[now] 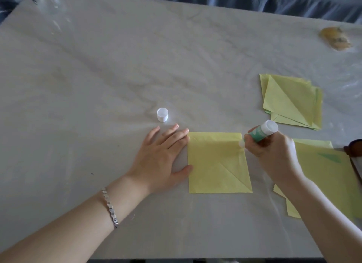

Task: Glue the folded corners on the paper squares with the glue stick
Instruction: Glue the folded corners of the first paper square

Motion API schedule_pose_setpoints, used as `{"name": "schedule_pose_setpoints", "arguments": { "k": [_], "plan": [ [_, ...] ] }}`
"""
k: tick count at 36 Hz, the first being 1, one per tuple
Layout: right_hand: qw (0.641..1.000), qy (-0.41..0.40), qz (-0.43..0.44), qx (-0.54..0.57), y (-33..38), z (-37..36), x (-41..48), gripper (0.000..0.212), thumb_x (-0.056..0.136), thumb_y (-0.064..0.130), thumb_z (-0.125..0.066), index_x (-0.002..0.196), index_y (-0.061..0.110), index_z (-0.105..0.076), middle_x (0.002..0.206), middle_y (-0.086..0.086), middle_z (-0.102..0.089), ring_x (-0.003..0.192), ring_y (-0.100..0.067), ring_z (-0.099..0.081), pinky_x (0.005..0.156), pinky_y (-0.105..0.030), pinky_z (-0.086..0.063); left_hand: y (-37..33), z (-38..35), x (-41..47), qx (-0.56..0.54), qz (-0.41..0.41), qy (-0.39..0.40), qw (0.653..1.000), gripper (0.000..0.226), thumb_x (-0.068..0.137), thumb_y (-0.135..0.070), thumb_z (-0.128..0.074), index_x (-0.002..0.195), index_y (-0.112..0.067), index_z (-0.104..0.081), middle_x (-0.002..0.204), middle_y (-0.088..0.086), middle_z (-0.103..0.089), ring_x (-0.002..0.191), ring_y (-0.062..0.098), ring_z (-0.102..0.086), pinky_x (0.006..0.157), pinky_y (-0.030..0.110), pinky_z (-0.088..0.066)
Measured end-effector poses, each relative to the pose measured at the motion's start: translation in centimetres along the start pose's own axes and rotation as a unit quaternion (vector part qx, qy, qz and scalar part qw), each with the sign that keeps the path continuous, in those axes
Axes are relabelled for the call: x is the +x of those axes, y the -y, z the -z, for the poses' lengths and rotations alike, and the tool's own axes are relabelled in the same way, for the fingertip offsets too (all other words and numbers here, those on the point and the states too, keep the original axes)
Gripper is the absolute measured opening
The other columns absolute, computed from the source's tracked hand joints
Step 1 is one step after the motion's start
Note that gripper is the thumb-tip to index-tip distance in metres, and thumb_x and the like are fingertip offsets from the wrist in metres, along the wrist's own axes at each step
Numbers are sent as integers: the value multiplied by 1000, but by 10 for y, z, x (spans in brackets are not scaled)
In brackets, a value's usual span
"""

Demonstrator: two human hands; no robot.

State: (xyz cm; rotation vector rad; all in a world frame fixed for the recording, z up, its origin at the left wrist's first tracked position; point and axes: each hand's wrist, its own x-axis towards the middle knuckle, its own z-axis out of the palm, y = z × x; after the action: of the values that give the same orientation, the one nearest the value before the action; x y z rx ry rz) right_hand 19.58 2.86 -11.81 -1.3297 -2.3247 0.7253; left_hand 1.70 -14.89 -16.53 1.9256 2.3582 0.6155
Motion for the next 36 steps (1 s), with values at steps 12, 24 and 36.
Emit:
{"name": "schedule_pose_setpoints", "arguments": {
  "k": [12, 24, 36],
  "plan": [
    [996, 28, 57, 68, 51, -29, -25, 23, 74, 24, -69, 79, 2, -66, 70, -13, -67, 64, -21, -58, 61, -24, -42, 2, 1, 0, -14, -6, 0, 1000, 65, 78, -58, -44, 122, -14, -59, 138, -1, -52, 132, 19, -39, 105, 45, -22],
    [986, 66, 119, 96, 70, -56, -33, 23, 75, 12, -72, 71, -4, -56, 56, 3, -44, 60, -10, -41, 53, -18, -34, 2, 1, 0, -15, -9, -10, 1000, 63, 74, -56, -46, 118, -13, -62, 135, 0, -55, 131, 22, -44, 104, 45, -23],
    [996, 27, 75, 40, 35, -29, -26, 26, 75, 17, -72, 77, -6, -59, 67, -18, -59, 63, -29, -52, 56, -21, -35, 2, 0, -1, -2, -9, 9, 1000, 66, 77, -57, -45, 122, -12, -60, 138, 0, -52, 132, 22, -43, 107, 45, -22]
  ]
}}
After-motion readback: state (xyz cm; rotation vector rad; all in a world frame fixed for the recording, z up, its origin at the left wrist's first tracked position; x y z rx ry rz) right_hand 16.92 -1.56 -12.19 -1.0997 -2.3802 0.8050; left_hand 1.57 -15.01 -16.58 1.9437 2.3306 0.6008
